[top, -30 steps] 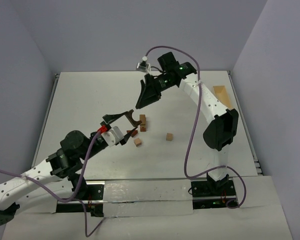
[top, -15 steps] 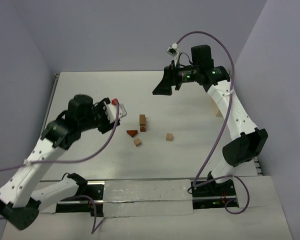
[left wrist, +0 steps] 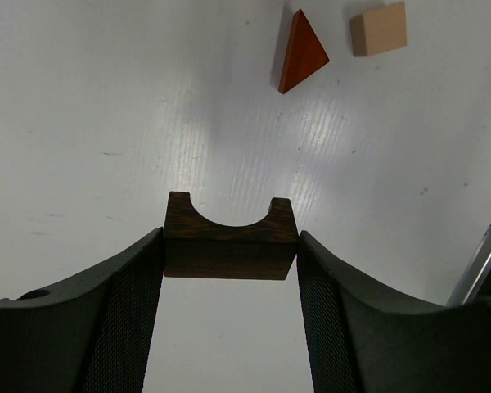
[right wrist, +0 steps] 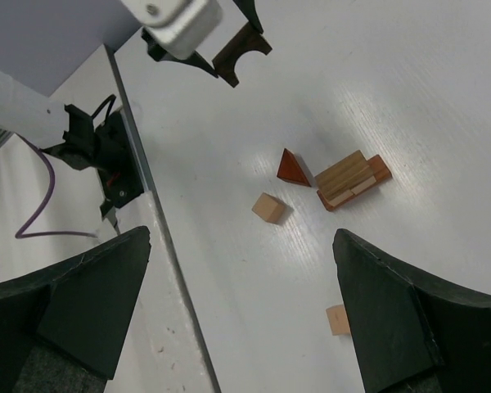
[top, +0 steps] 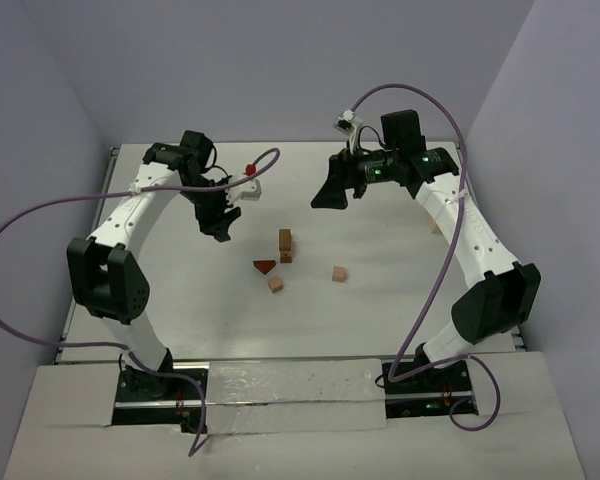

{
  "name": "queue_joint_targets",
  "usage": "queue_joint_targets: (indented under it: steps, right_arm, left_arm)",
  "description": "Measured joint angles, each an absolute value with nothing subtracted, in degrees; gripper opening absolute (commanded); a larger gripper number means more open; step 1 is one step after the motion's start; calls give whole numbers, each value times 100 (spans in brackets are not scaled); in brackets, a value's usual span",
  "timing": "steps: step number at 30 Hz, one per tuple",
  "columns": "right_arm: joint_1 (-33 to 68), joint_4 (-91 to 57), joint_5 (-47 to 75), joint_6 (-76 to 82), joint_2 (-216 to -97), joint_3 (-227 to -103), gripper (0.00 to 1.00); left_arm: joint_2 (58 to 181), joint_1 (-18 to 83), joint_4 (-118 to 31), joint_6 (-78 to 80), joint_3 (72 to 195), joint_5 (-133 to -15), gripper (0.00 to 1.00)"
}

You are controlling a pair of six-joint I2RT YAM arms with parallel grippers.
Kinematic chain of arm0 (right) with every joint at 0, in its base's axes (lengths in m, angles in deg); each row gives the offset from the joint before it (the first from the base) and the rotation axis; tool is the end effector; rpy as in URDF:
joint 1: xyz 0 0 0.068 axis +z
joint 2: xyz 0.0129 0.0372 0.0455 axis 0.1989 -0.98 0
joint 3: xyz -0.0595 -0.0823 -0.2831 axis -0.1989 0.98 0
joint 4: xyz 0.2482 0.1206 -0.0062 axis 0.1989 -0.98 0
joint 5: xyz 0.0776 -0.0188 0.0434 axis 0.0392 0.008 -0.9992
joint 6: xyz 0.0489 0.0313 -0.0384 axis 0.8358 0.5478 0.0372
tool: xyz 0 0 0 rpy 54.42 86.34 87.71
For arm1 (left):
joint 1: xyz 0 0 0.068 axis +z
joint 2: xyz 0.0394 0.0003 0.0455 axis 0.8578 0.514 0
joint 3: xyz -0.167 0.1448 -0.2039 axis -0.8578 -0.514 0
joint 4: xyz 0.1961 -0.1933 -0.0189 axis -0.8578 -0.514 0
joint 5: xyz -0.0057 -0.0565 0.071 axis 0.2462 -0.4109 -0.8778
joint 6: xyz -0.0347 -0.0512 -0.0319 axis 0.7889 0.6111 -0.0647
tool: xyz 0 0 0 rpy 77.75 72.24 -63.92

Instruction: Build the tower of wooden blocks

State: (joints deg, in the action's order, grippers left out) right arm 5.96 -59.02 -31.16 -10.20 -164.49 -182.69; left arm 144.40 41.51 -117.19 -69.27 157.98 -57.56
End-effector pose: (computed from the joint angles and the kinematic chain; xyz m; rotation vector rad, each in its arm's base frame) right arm 0.3267 0.1499 0.4164 -0.9219 1.9424 1.1325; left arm 0.3439 -0.1336 0.3247 1.7312 2.0959 -0.4327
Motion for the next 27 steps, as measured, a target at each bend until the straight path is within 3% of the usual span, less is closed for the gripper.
queue_joint_targets:
  steps: [27]
  right_arm:
    - [589, -5867, -3072, -1230, -16189, -17703, 100]
  left_arm:
    - [15767, 3769, -10130, -6222, 14789, -7151, 37]
